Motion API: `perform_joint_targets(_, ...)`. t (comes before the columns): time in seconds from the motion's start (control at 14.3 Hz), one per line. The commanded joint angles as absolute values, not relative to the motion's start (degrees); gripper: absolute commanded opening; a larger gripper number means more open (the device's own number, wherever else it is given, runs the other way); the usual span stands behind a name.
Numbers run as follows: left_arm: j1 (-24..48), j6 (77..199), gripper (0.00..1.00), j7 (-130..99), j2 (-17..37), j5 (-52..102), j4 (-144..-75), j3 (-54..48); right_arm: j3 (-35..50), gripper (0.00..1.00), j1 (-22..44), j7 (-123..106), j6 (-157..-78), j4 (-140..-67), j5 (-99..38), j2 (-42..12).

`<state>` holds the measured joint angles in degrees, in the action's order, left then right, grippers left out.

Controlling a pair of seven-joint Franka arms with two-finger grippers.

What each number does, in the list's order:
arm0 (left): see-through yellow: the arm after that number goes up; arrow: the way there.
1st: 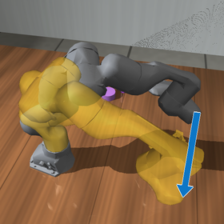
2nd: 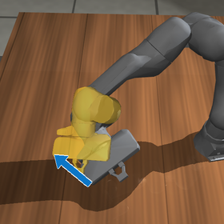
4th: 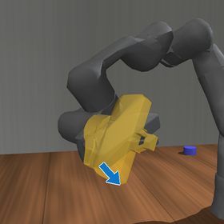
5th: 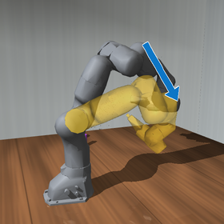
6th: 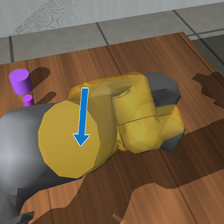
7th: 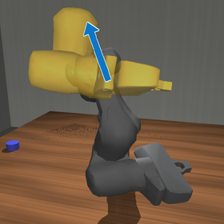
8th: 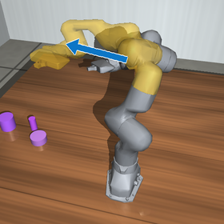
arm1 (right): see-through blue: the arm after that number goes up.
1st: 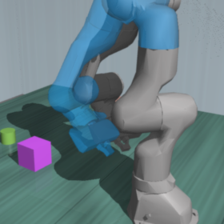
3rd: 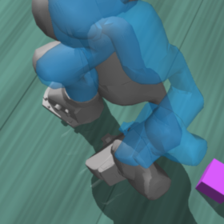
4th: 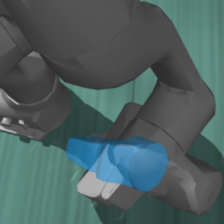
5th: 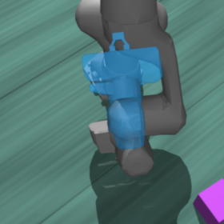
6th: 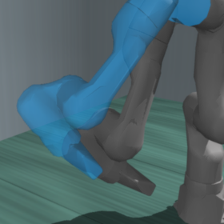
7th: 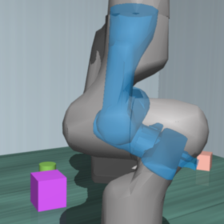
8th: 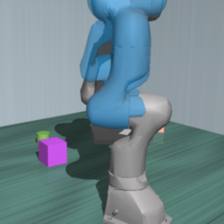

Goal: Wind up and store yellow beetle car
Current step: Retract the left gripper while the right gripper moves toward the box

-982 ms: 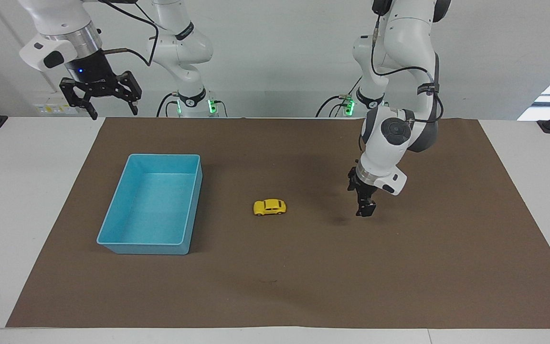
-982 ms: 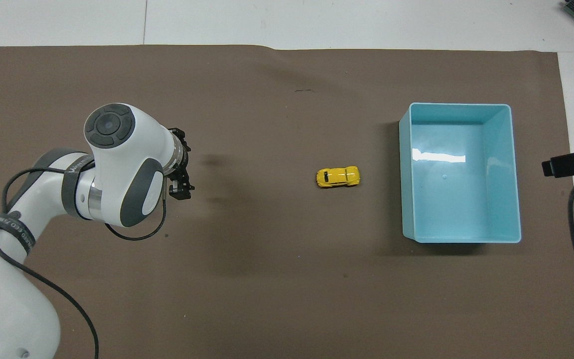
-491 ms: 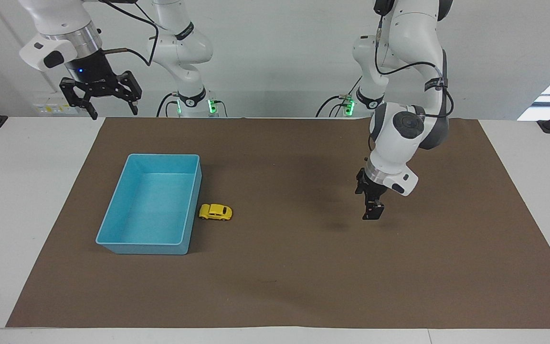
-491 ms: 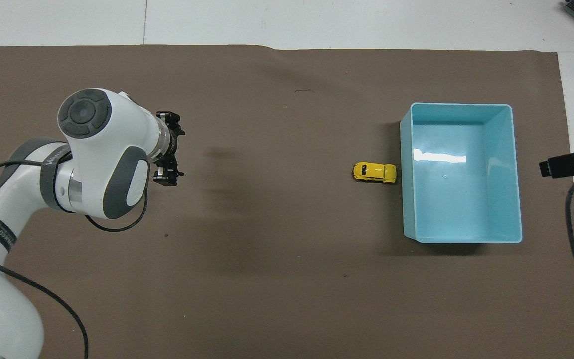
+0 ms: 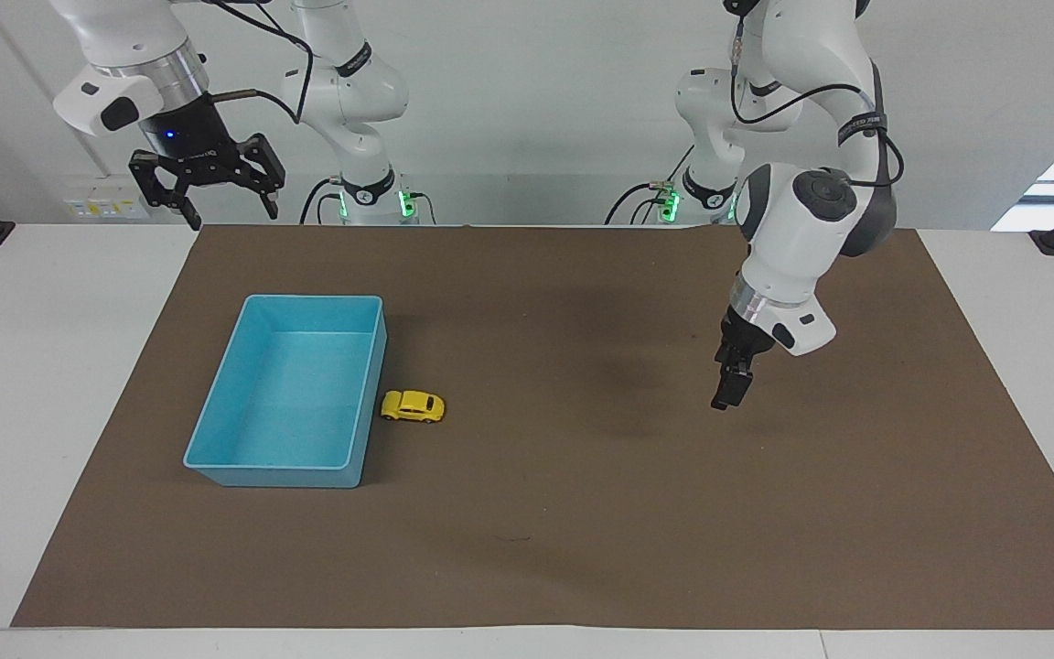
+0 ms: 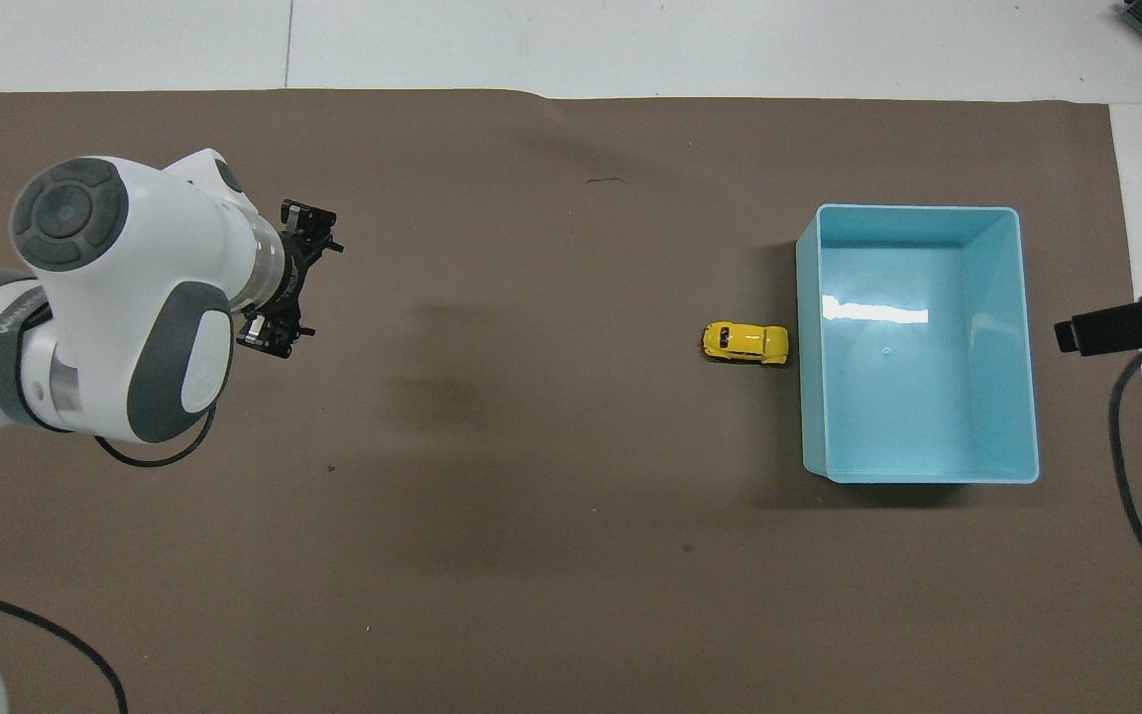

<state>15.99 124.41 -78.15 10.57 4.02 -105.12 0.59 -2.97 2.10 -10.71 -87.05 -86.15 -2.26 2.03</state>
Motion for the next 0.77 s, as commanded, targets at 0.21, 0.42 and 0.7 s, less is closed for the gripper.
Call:
perform_joint_targets(0.21,11.78,115.32,1.0,-55.84,4.66,3.78,-105.73,0.09,-1.85,1.0,2.2,-17.11,-87.18,-87.53,-4.13,3.77)
perform_joint_targets(0.42,10.29,112.16,1.0,-46.35,2.99,3.78,-106.0,0.17,-1.85,1.0,2.11,-28.26,-87.8,-88.86,-3.96,4.13)
perform_joint_targets(0.7,6.78,106.8,1.0,-31.85,0.62,3.78,-106.17,0.09,-1.06,1.0,2.2,-37.25,-89.38,-90.7,-3.52,4.13)
